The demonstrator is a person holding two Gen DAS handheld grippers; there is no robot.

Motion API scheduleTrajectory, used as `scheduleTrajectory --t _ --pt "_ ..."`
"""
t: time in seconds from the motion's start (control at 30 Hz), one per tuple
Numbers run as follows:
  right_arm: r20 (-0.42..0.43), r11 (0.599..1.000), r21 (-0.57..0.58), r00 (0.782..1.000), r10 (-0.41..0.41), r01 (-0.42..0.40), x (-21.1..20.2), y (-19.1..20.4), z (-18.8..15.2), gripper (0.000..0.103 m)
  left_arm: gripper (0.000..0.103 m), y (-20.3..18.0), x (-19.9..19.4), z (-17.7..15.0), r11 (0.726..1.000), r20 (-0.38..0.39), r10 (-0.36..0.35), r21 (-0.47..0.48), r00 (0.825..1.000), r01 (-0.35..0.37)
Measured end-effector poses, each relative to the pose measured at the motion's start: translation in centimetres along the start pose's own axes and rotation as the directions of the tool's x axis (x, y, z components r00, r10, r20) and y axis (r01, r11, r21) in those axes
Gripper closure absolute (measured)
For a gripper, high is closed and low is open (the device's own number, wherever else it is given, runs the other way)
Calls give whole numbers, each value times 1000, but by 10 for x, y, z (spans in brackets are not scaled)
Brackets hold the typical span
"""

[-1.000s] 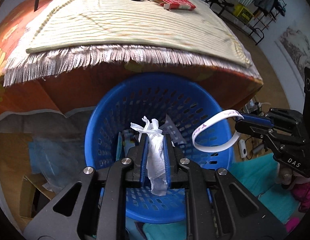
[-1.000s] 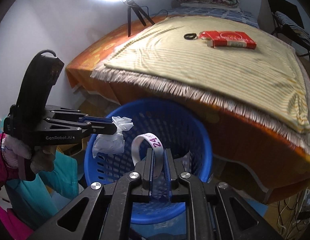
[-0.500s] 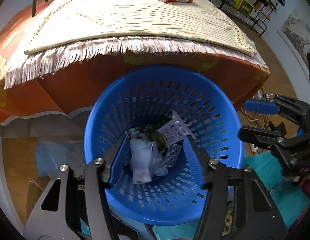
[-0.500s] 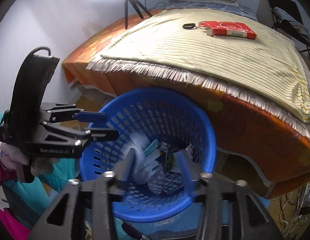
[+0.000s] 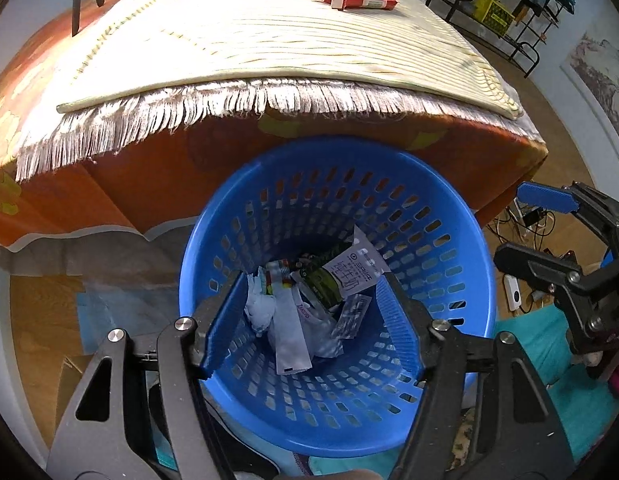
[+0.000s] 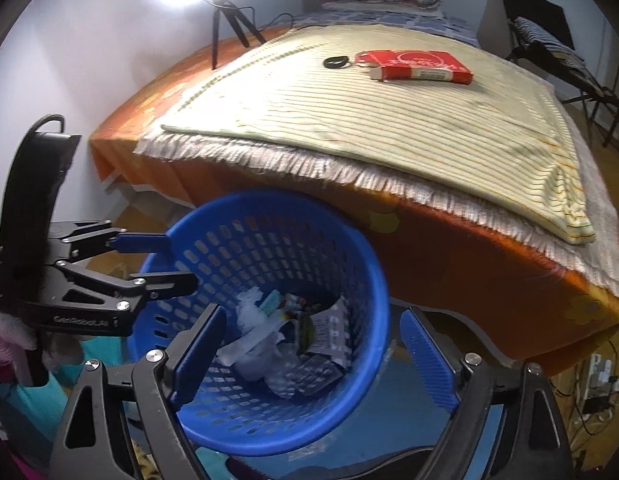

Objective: Collect trash
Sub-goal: 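Move both open tools back over the bed toward the red box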

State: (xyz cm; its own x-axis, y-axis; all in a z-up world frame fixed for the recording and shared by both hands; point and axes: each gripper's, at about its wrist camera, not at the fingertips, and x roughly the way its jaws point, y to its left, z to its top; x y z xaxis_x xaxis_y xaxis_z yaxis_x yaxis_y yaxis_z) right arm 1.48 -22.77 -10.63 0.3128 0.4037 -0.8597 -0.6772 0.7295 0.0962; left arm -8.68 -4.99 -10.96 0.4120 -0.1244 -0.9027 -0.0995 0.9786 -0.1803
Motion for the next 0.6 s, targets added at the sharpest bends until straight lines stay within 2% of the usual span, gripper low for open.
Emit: scheduleTrajectory --t 0.2,0.6 --pt "30 992 -11 991 -128 128 -6 2 4 12 34 2 0 1 1000 5 7 -5 1000 -7" --pt "65 980 29 978 -198 196 -12 -5 16 12 34 11 -7 14 999 38 18 -30 999 -17"
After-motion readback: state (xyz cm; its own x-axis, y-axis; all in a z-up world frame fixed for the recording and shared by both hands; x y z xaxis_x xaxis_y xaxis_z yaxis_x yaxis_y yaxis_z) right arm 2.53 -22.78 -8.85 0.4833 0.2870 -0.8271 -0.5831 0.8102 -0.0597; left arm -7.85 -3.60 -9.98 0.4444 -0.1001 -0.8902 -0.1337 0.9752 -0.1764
